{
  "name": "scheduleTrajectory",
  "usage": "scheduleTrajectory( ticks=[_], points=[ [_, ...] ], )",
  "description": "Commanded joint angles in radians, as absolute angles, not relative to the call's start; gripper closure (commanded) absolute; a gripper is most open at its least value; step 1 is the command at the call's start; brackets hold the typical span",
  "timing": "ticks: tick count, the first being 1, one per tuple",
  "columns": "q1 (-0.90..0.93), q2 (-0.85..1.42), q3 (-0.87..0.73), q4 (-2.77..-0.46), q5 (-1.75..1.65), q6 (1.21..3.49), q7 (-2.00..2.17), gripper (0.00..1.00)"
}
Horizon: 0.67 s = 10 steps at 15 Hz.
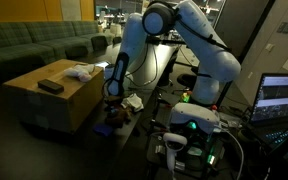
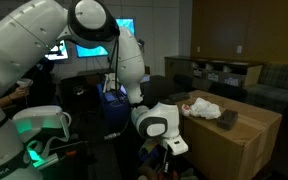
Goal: Pick up all the object from the box and put them on the table, then pick up all the objects from the table and put them on the box
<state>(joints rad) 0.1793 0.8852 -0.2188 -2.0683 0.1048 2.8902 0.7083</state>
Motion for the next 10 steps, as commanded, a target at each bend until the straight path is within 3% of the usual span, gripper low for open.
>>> scheduleTrajectory(
  ticks=[1, 10],
  points=[
    [0.194, 0.769, -0.228, -2.150, 0.108, 2.858, 0.638, 0.87],
    [0.290, 0.384, -0.317, -2.267, -0.102, 2.497, 0.630, 0.86]
  ],
)
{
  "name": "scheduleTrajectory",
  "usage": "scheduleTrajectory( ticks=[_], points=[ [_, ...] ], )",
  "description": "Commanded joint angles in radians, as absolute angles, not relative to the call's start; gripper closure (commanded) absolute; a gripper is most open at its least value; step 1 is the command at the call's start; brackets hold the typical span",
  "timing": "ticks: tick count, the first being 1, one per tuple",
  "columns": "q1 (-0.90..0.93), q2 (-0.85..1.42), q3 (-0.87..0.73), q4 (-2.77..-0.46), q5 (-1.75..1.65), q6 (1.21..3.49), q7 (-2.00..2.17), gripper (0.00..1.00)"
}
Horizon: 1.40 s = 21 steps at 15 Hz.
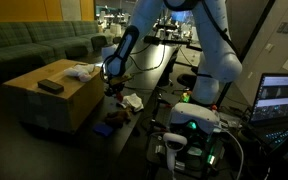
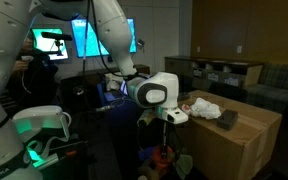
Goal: Pick up all the object from the box and put them on the table, then pick up all the objects from the table and put them on the box
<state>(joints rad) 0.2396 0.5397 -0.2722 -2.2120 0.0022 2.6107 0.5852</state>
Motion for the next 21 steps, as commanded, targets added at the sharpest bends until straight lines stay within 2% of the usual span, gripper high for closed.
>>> scheduleTrajectory(
  ticks=[1, 5, 9, 15, 21],
  points=[
    [0.306, 0.349, -0.326, -2.256, -0.161, 2.457, 0.669, 0.87],
    [0.300, 0.221, -0.276, -2.185, -0.381, 2.312, 0.813, 0.87],
    [0.263, 0.183, -0.180, -2.061, -0.541, 2.246, 0.935, 0.87],
    [0.249, 0.356, -0.072, -1.749, -0.643, 2.286, 0.964, 0.87],
    [0.296, 0.635, -0.055, -1.422, -0.620, 2.356, 0.919, 0.87]
  ],
)
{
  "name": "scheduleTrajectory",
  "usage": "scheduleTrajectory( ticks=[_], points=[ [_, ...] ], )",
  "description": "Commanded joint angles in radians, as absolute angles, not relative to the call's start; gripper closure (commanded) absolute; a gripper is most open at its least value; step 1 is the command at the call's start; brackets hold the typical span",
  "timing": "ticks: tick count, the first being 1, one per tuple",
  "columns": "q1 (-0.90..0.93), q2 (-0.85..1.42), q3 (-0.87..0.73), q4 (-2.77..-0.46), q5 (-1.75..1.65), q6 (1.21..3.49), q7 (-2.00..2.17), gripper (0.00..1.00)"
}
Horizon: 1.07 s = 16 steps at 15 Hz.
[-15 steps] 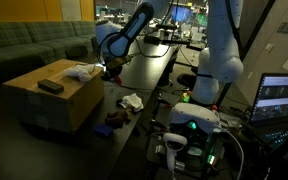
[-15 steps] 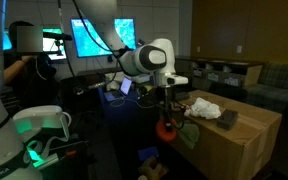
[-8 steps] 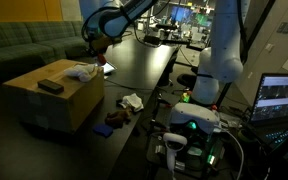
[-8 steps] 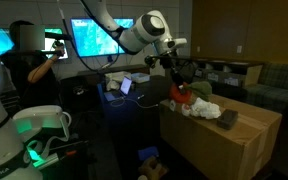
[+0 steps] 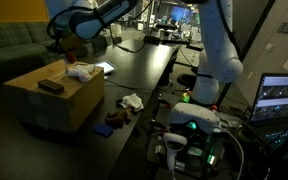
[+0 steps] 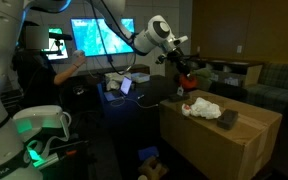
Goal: Pick up all the object from the box and put them on the table, then pick up all the objects from the table and put them on the box
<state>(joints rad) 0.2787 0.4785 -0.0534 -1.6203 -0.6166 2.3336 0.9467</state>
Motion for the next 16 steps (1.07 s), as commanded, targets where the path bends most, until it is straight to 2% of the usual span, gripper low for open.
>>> scheduleTrajectory(
  ticks=[1, 11, 12, 13, 14, 16],
  points=[
    [0.306, 0.679, -0.063, -1.373, -0.617, 2.366, 0.919, 0.87],
    [0.327, 1.066, -0.152, -0.923, -0.552, 2.261, 0.838, 0.88],
    [0.329, 1.094, -0.164, -0.884, -0.547, 2.245, 0.830, 0.85],
    [0.328, 1.120, -0.174, -0.845, -0.535, 2.223, 0.823, 0.57],
    [0.329, 1.142, -0.183, -0.805, -0.525, 2.204, 0.816, 0.56],
    [0.325, 1.169, -0.189, -0.732, -0.499, 2.160, 0.780, 0.43]
  ],
)
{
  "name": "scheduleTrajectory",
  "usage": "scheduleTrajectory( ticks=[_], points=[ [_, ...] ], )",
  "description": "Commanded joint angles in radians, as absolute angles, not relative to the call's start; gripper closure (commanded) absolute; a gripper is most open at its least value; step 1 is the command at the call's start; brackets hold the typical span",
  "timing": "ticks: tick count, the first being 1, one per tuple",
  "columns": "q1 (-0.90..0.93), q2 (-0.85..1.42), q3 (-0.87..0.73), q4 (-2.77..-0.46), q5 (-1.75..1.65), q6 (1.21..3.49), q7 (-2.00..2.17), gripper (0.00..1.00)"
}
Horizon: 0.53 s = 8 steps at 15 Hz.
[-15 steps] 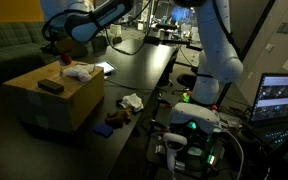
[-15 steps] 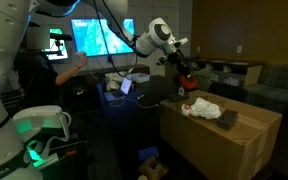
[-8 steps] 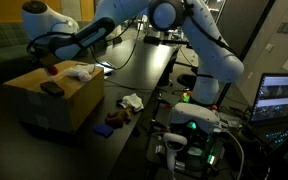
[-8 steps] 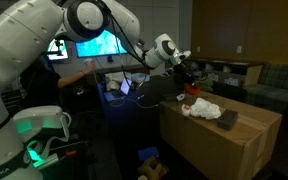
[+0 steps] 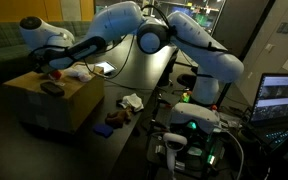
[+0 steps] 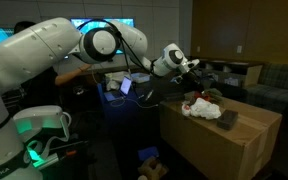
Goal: Pick up all the object from the box and put them on the table, then pick up all the objects from the table and put them on the box
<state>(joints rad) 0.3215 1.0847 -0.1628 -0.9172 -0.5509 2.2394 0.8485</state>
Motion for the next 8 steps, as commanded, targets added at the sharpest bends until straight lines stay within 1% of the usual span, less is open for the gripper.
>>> scheduleTrajectory(
  ticks=[1, 3, 4, 6, 8],
  points=[
    [0.325, 1.163, -0.194, -0.717, -0.487, 2.145, 0.764, 0.34],
    [0.326, 1.159, -0.197, -0.679, -0.464, 2.108, 0.735, 0.20],
    [0.312, 1.136, -0.165, -0.686, -0.481, 2.090, 0.725, 0.11],
    [0.309, 1.108, -0.157, -0.684, -0.473, 2.057, 0.703, 0.00],
    [0.307, 1.062, -0.145, -0.716, -0.463, 2.021, 0.683, 0.00]
  ],
)
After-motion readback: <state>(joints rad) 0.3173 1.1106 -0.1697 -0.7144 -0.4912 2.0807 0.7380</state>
